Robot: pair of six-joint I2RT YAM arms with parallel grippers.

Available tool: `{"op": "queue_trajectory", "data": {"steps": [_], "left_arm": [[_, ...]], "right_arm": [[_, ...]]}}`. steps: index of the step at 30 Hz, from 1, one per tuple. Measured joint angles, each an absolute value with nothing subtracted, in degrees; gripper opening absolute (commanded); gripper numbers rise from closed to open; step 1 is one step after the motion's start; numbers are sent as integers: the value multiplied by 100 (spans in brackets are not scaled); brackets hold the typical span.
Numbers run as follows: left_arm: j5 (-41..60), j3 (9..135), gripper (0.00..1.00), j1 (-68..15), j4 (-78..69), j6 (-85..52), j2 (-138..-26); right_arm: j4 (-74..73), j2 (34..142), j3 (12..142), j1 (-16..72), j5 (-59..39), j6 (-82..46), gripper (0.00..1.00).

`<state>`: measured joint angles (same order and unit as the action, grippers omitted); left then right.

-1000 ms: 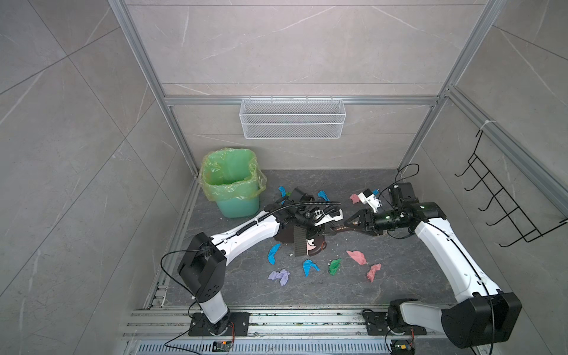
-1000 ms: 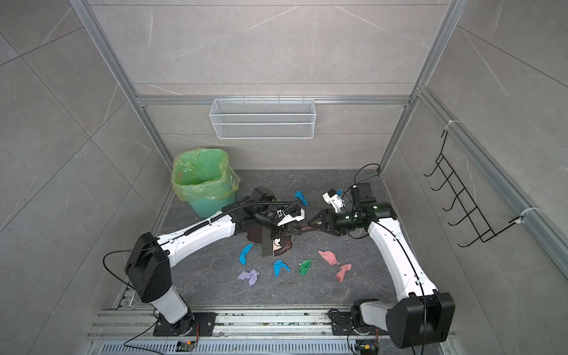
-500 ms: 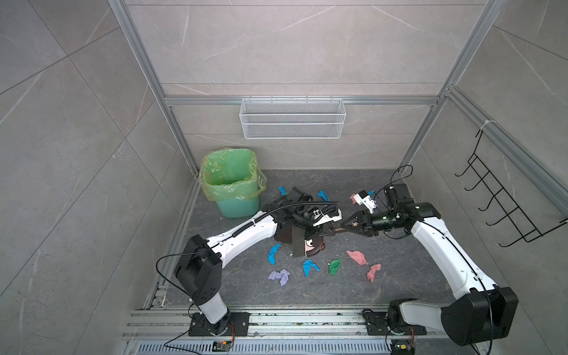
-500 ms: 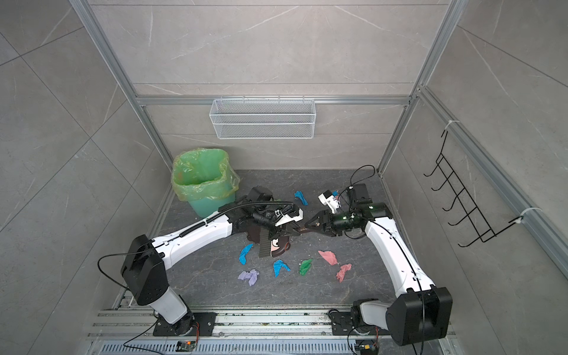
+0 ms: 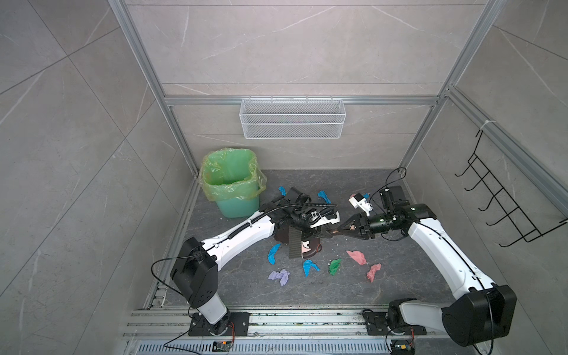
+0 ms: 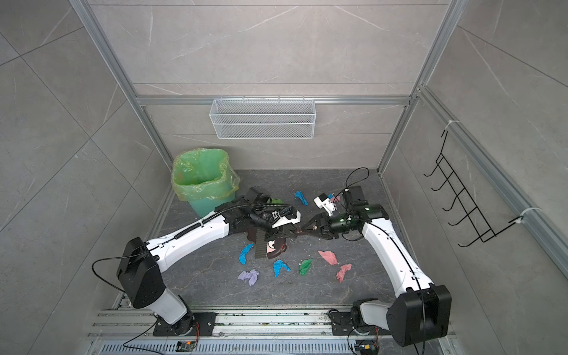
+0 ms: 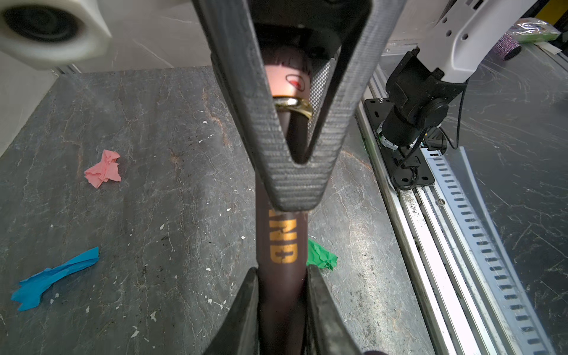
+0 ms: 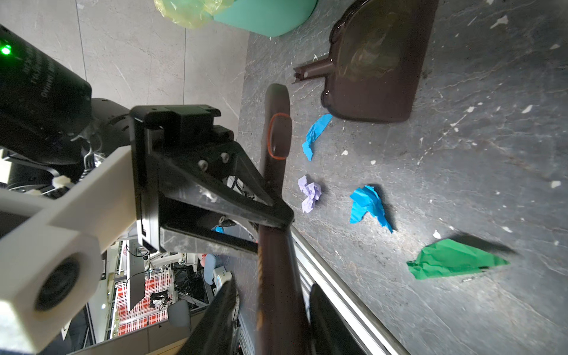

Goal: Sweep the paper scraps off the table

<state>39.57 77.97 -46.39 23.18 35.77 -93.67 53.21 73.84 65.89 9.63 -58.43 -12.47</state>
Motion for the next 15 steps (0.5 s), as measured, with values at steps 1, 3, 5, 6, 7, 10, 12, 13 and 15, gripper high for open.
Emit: {"op": "queue_trajectory", "data": {"steps": [1, 3, 5, 6, 7, 10, 12, 13, 15], "left_arm": [[3957, 7797, 0, -4635, 2335, 3588, -9356], [3955, 7797, 0, -4626, 2377, 3614, -9345], [3955, 7797, 0, -4619, 2408, 3632, -9332], [3957, 7797, 0, -4617, 2412, 3645, -9327], [3957, 7797, 0, -4617, 2423, 3649, -9323], [3955, 7797, 0, -4609, 2464, 3662, -9308], [3953, 7797, 0, -4606, 2499, 3667, -9303], [3953, 7797, 0, -4606, 2510, 3667, -9301], [3948, 7797, 0, -4606, 2528, 3667, -9301]], "right_arm": [[5315, 7384, 6584, 976, -5857, -1247, 19], [5286, 7384, 6582, 1004, -5861, -1247, 17], [5282, 7384, 6582, 1020, -5878, -1247, 15], [5282, 7384, 6578, 1026, -5887, -1247, 13], [5280, 7384, 6576, 1031, -5898, -1247, 11], [5240, 7389, 6545, 1050, -5907, -1245, 2], [5227, 7400, 6532, 1059, -5940, -1245, 0], [5218, 7402, 6525, 1063, -5944, -1243, 0], [5214, 7419, 6521, 1066, -5944, -1243, 0]]}}
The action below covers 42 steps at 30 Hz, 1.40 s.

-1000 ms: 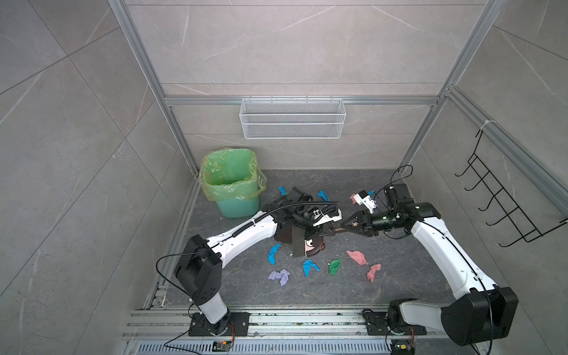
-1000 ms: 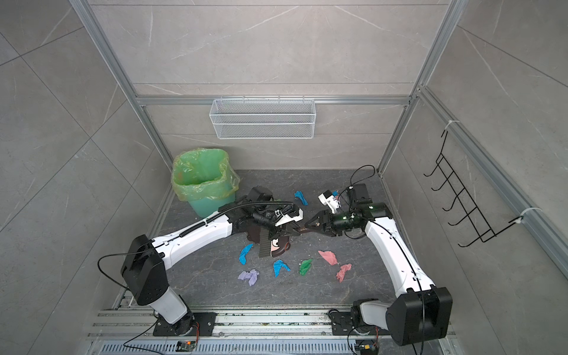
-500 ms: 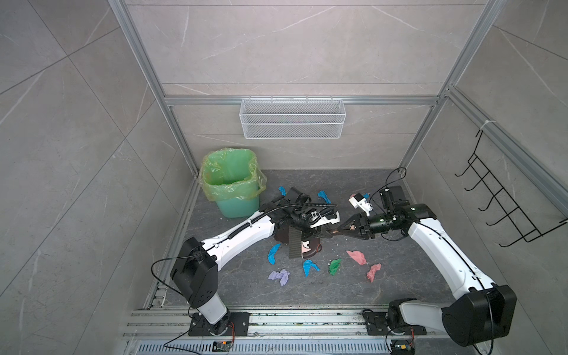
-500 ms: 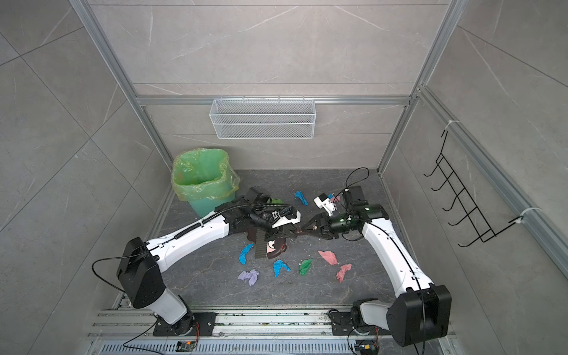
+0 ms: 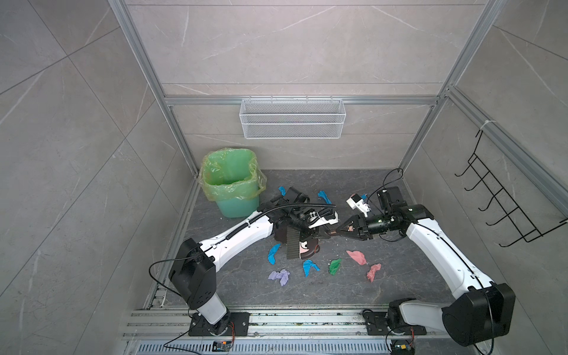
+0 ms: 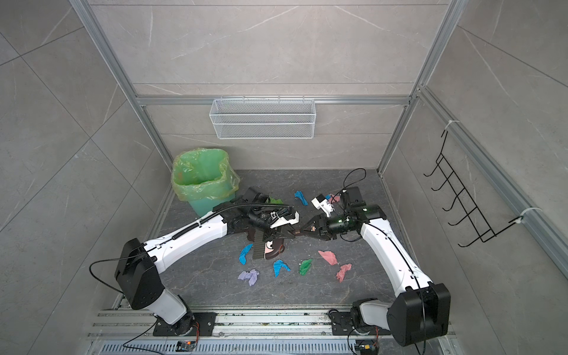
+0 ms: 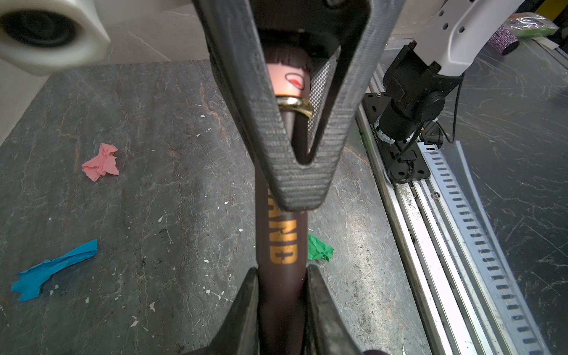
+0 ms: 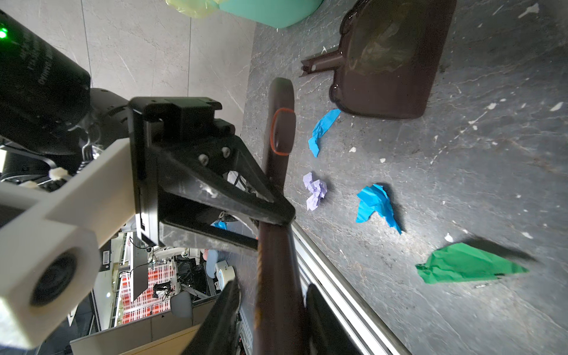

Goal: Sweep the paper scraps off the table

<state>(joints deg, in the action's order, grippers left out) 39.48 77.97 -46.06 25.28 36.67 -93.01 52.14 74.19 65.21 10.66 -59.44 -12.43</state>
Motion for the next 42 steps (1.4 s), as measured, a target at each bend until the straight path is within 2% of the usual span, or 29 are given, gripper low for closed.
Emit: {"op": "queue_trajectory", "data": {"steps": [1, 3, 6, 15, 19, 27, 35, 42], "left_arm": [[3938, 7797, 0, -4604, 2530, 3669, -9297], [3920, 7797, 0, -4600, 2539, 3671, -9286], [3903, 7797, 0, -4598, 2552, 3688, -9262], [3861, 7797, 0, -4598, 2665, 3771, -9205], [3861, 7797, 0, -4604, 2731, 3835, -9139], [3754, 7795, 0, -4609, 2781, 3892, -9056], [3699, 7629, 0, -4611, 2740, 3922, -9002], [3612, 7402, 0, -4635, 2694, 3927, -8766]], "right_arm": [[5210, 7430, 6521, 1070, -5944, -1243, 0], [5199, 7443, 6521, 1072, -5944, -1243, 14], [5199, 7443, 6521, 1072, -5948, -1240, 27], [5196, 7443, 6552, 1094, -6010, -1243, 49], [5196, 7443, 6598, 1094, -6029, -1236, 50], [5201, 7443, 6632, 1111, -6095, -1236, 44], [5203, 7443, 6659, 1114, -6080, -1219, 55], [5199, 7448, 6687, 1114, -6069, -1219, 51]]}}
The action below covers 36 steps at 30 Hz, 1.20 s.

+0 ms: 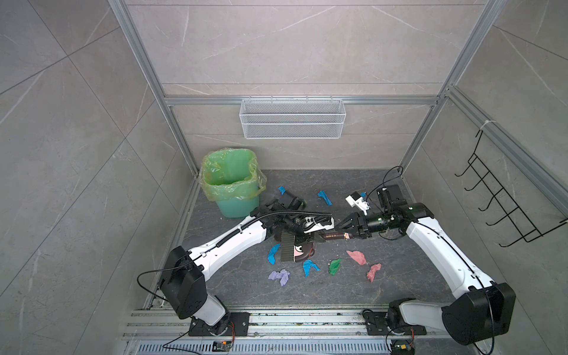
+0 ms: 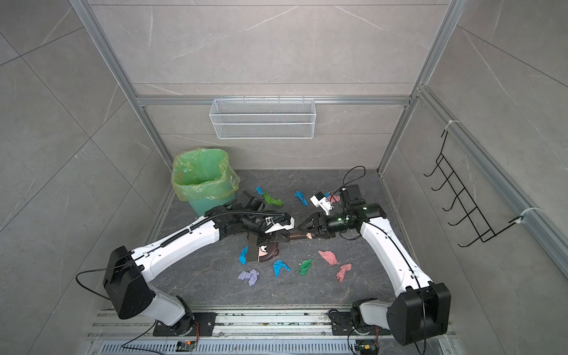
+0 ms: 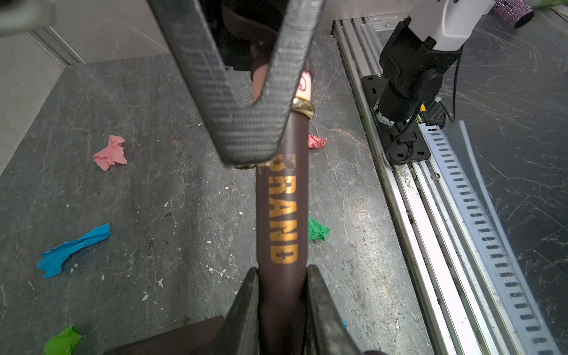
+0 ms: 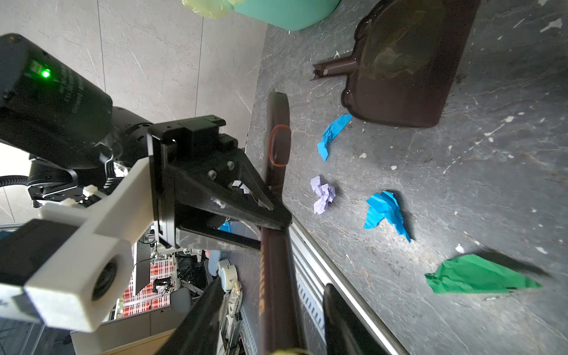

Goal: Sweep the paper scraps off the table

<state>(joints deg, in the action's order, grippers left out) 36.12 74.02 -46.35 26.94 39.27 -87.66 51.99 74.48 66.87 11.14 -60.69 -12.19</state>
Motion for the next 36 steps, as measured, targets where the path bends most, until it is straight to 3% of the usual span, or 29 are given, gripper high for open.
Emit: {"op": "queue_trajectory", "data": {"steps": [8, 21, 36], "left_arm": [[3551, 7365, 0, -4639, 2477, 3916, -8753], [3452, 7365, 0, -4639, 2279, 3874, -8761], [3463, 7555, 0, -4639, 2405, 3929, -8993]], "right_arm": [[5199, 7465, 6689, 1114, -6090, -1219, 49], [5201, 7465, 6689, 1114, -6093, -1216, 34], [5218, 7483, 6687, 1133, -6062, -1129, 30]]}}
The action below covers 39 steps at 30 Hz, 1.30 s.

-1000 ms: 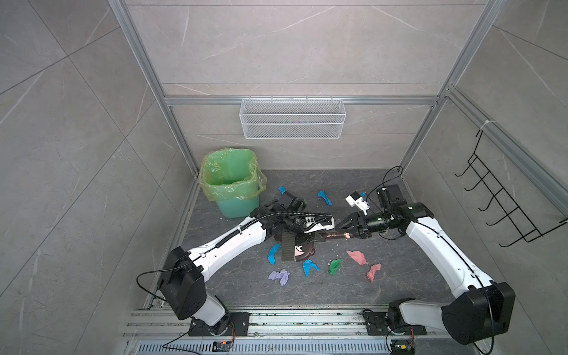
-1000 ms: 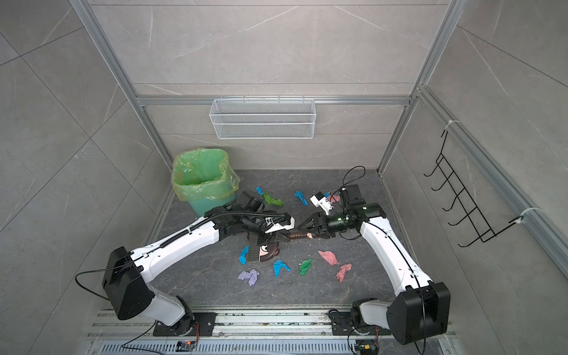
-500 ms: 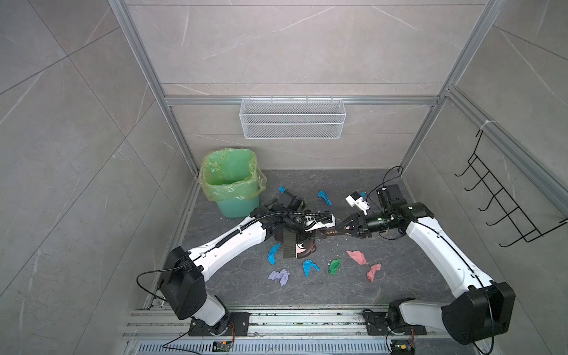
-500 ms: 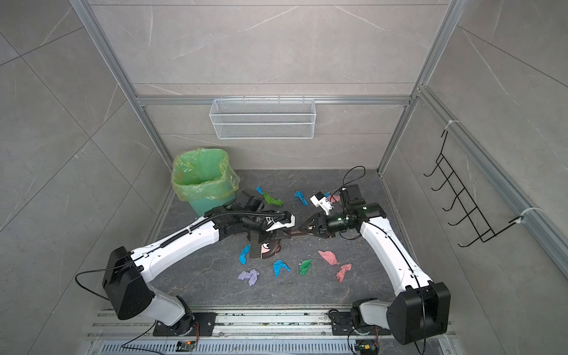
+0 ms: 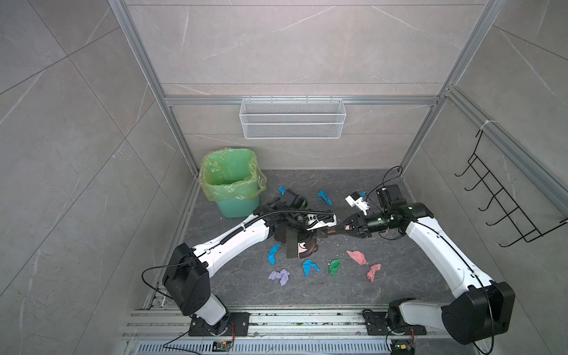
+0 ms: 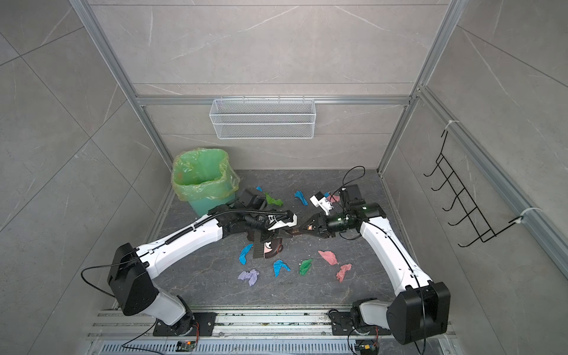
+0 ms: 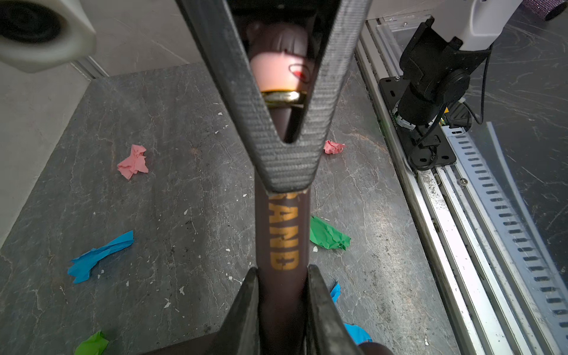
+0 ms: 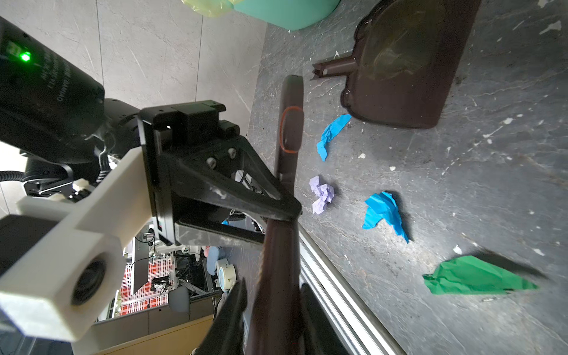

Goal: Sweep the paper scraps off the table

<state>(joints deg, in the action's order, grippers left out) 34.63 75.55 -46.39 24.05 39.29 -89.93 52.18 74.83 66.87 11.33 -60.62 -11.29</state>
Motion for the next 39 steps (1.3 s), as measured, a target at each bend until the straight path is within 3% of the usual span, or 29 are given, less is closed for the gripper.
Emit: {"op": "queue_trajectory", "data": {"steps": [21, 23, 25, 28, 34, 39], "left_arm": [[3389, 7896, 0, -4633, 3037, 4097, -9135], [3341, 7896, 11, -4635, 3033, 4095, -9135], [3267, 7894, 32, -4635, 3011, 4093, -9135], [3120, 7773, 50, -4650, 2773, 4014, -9107], [2700, 7155, 60, -4622, 2163, 3795, -8755], [2432, 6831, 62, -4495, 1900, 3592, -8418]], "right_arm": [[5262, 7544, 6687, 1286, -5881, -1020, 0], [5249, 7544, 6687, 1291, -5850, -1002, 0], [5225, 7544, 6689, 1297, -5804, -1000, 0], [5168, 7544, 6705, 1332, -5627, -1004, 0], [5131, 7535, 6775, 1365, -5137, -1050, 0], [5048, 7500, 6934, 1365, -4729, -1090, 0]]}}
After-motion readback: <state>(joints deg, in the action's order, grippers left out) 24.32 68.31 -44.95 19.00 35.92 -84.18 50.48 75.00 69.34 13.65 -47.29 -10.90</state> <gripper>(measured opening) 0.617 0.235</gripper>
